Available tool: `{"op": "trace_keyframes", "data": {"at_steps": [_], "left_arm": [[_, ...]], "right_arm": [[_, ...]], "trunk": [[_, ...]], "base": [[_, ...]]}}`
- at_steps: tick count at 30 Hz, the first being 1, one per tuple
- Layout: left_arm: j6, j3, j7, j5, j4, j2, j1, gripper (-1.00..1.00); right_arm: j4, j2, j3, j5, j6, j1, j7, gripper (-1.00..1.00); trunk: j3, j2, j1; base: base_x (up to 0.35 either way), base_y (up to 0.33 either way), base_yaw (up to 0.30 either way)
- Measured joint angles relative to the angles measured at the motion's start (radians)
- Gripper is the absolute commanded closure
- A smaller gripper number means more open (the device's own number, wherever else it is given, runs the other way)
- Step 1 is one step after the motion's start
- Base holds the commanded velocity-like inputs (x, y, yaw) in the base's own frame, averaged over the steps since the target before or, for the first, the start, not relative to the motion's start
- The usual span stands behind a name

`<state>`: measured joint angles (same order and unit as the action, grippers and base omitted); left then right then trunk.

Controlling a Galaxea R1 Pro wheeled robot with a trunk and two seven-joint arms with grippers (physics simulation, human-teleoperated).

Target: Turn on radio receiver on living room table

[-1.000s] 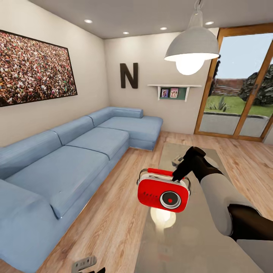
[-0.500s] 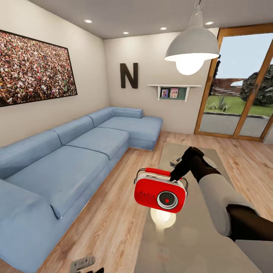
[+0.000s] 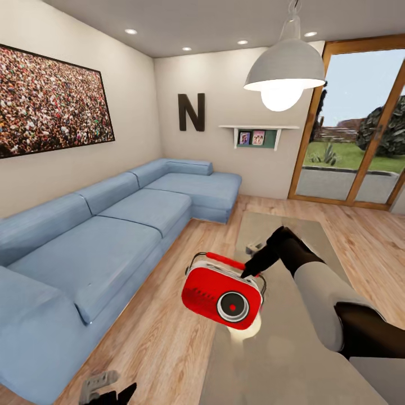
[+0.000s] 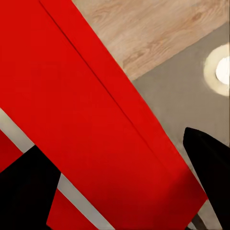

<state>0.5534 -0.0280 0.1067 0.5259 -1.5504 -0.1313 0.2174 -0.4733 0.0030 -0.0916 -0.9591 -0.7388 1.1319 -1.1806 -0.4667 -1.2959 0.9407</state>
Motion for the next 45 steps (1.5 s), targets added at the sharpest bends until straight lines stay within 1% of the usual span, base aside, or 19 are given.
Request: {"op": "trace_keyframes", "data": {"at_steps": [3, 6, 7, 10, 13, 16, 17, 18, 19, 20, 21, 23, 29, 33, 36, 37, 41, 43, 45], "left_arm": [[0.003, -0.045, 0.212, 0.055, 0.0, -0.025, 0.0, -1.0], [0.043, -0.095, 0.381, 0.081, 0.0, -0.033, 0.0, -1.0], [0.055, -0.102, 0.402, 0.083, 0.0, -0.033, -0.001, -1.0], [0.07, -0.11, 0.428, 0.087, -0.001, -0.03, 0.0, -1.0], [0.074, -0.111, 0.436, 0.087, -0.001, -0.025, 0.0, -1.0], [0.074, -0.109, 0.435, 0.088, -0.003, -0.008, -0.006, -1.0], [0.074, -0.108, 0.434, 0.086, -0.003, 0.001, -0.012, -1.0], [0.075, -0.107, 0.412, 0.082, -0.003, 0.03, -0.021, -1.0], [0.075, -0.106, 0.382, 0.08, -0.003, 0.045, -0.025, -1.0], [0.076, -0.106, 0.363, 0.079, -0.004, 0.05, -0.028, -1.0], [0.074, -0.106, 0.303, 0.078, -0.004, 0.06, -0.032, -1.0], [0.069, -0.106, 0.241, 0.077, -0.004, 0.067, -0.037, -1.0], [0.067, -0.098, 0.137, 0.077, -0.004, 0.078, -0.082, -1.0], [0.068, 0.021, 0.05, 0.078, -0.004, 0.102, -0.137, -1.0], [0.068, 0.055, 0.041, 0.077, -0.004, 0.1, -0.143, -1.0], [0.07, 0.062, 0.039, 0.077, -0.004, 0.098, -0.144, -1.0], [0.069, 0.095, 0.036, 0.076, -0.004, 0.099, -0.145, -1.0], [0.068, 0.117, 0.013, 0.075, -0.004, 0.101, -0.145, -1.0], [0.068, 0.15, -0.052, 0.067, -0.004, 0.103, -0.145, -1.0]], "right_arm": [[0.064, -0.003, 0.002, 0.193, 0.019, 0.0, 0.0, 1.0], [0.09, -0.004, 0.005, 0.29, 0.037, 0.0, -0.001, 1.0], [0.094, -0.005, -0.004, 0.318, 0.037, 0.0, -0.002, 1.0], [0.122, -0.006, 0.009, 0.349, 0.043, -0.001, -0.019, 1.0], [0.141, -0.006, 0.011, 0.385, 0.042, -0.001, -0.105, 1.0], [0.15, -0.008, 0.006, 0.382, 0.045, 0.0, -0.129, 1.0], [0.157, -0.009, 0.004, 0.382, 0.046, 0.0, -0.124, 1.0], [0.169, -0.015, -0.006, 0.376, 0.05, 0.001, -0.1, 1.0], [0.175, -0.019, 0.008, 0.374, 0.052, 0.0, -0.084, 1.0], [0.178, -0.02, 0.01, 0.377, 0.05, 0.0, -0.075, 1.0], [0.186, -0.024, -0.009, 0.379, 0.051, 0.001, -0.049, 1.0], [0.197, -0.027, 0.009, 0.375, 0.054, 0.0, -0.022, 1.0], [0.203, -0.044, 0.003, 0.38, 0.051, 0.0, 0.002, 1.0], [0.207, -0.067, -0.006, 0.375, 0.054, 0.001, 0.038, 1.0], [0.209, -0.086, 0.014, 0.37, 0.053, 0.0, 0.095, 1.0], [0.208, -0.09, 0.0, 0.376, 0.052, 0.0, 0.111, 1.0], [0.207, -0.089, 0.0, 0.379, 0.047, 0.0, 0.146, 1.0], [0.204, -0.083, -0.006, 0.378, 0.046, 0.001, 0.224, 1.0], [0.203, -0.067, -0.008, 0.396, 0.047, 0.001, 0.36, 1.0]], "trunk": [[0.0, 0.0, 0.0], [0.0, 0.0, 0.0], [0.0, 0.0, 0.0], [0.0, 0.0, 0.0], [0.0, 0.0, 0.0], [0.0, 0.0, 0.0], [0.0, 0.0, 0.0], [0.0, 0.0, 0.0], [0.0, 0.0, 0.0], [0.0, 0.0, 0.0], [0.0, 0.0, 0.0], [0.0, 0.0, 0.0], [0.0, 0.0, 0.0], [0.0, 0.0, 0.0], [0.0, 0.0, 0.0], [0.0, 0.0, 0.0], [0.0, 0.0, 0.0], [0.0, 0.0, 0.0], [0.0, 0.0, 0.0]], "base": [[0.0, 0.0, 0.0], [0.0, 0.0, 0.0], [0.0, 0.0, 0.0], [0.0, 0.0, 0.0], [0.0, 0.0, 0.0], [0.0, 0.0, 0.0], [0.0, 0.0, 0.0], [0.0, 0.0, 0.0], [0.0, 0.0, 0.0], [0.0, 0.0, 0.0], [0.0, 0.0, 0.0], [0.0, 0.0, 0.0], [0.0, 0.0, 0.0], [0.0, 0.0, 0.0], [0.0, 0.0, 0.0], [0.0, 0.0, 0.0], [0.0, 0.0, 0.0], [0.0, 0.0, 0.0], [0.0, 0.0, 0.0]]}}
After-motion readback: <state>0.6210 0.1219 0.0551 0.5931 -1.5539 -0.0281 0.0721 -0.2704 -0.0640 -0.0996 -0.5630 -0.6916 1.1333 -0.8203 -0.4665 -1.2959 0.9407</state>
